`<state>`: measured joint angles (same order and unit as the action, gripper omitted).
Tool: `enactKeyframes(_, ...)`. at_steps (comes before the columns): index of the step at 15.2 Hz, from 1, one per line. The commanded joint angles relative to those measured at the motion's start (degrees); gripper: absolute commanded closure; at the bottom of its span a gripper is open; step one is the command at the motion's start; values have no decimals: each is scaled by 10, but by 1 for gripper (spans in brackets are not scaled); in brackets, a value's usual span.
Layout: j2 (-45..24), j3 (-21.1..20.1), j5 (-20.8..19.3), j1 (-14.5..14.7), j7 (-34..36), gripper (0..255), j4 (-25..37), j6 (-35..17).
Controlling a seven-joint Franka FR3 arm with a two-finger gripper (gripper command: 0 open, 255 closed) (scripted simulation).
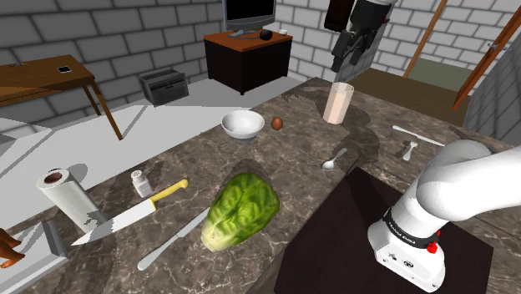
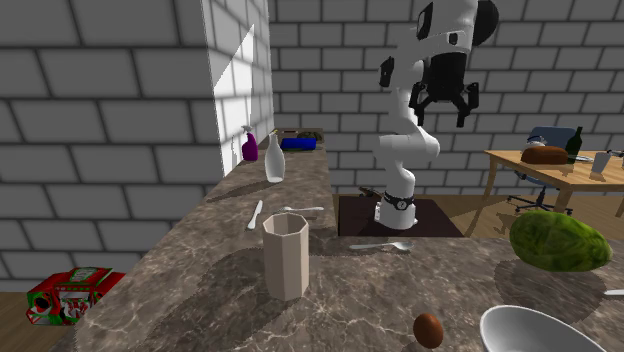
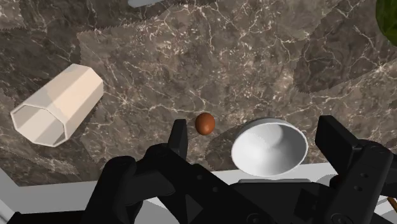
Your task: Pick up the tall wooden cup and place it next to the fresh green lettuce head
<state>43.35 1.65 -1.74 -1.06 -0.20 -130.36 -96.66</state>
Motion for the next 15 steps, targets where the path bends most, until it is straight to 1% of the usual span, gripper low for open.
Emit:
enactKeyframes(1,0,0,0,0,0,0,0,0)
enactKeyframes(8,-63,77,-31,-17,-87,0,-20,-75)
enactKeyframes(15,-160,153,-43,-26,-177,0,-3,-149)
